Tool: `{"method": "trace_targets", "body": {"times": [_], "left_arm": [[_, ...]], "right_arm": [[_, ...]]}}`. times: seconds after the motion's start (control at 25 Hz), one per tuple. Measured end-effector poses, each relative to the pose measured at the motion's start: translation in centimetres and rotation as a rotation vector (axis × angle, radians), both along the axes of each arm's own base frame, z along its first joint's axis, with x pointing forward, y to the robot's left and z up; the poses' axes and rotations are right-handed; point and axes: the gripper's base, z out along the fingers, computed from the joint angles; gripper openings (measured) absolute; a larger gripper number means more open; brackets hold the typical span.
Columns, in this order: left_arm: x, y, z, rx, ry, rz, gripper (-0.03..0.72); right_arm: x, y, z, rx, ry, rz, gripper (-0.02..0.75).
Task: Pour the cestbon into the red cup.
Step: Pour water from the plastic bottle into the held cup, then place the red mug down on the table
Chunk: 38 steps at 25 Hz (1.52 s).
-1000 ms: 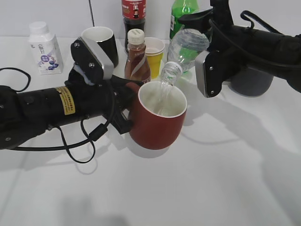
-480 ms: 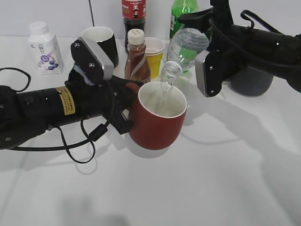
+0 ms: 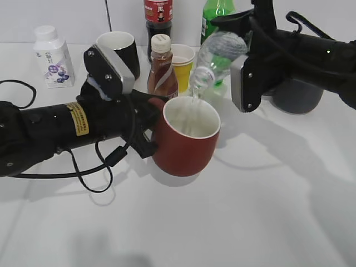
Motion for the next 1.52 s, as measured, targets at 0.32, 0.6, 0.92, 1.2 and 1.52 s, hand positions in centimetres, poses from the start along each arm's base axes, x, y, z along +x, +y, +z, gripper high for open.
{"method": "trace_targets", "body": {"times": [0.32, 0.6, 0.92, 1.2, 1.52], "left_arm": [[0.1, 0.0, 0.3, -0.033, -0.007, 0.015, 0.081], [0.0, 0.5, 0.6, -0.071, 0.005, 0.066, 0.081], [-1.0, 4.0, 1.2, -0.169, 0.038, 0.248, 0.08], [-0.8, 8.6, 1.8, -0.249, 0.008, 0.462, 0.08], [0.7, 11.9, 2.0, -0.257, -0.049, 0.619, 0.079]], "right_arm": [[-0.3, 0.0, -0.4, 0.192, 0.229, -0.013, 0.463], [-0.7, 0.0, -1.0, 0.458, 0.557, -0.057, 0.463], [-0.4, -0.1, 0.0, 0.902, 0.843, -0.082, 0.463], [0.6, -0.6, -0.7, 1.123, 0.915, -0.132, 0.463], [1.7, -0.8, -2.4, 1.196, 0.939, -0.199, 0.463]]}}
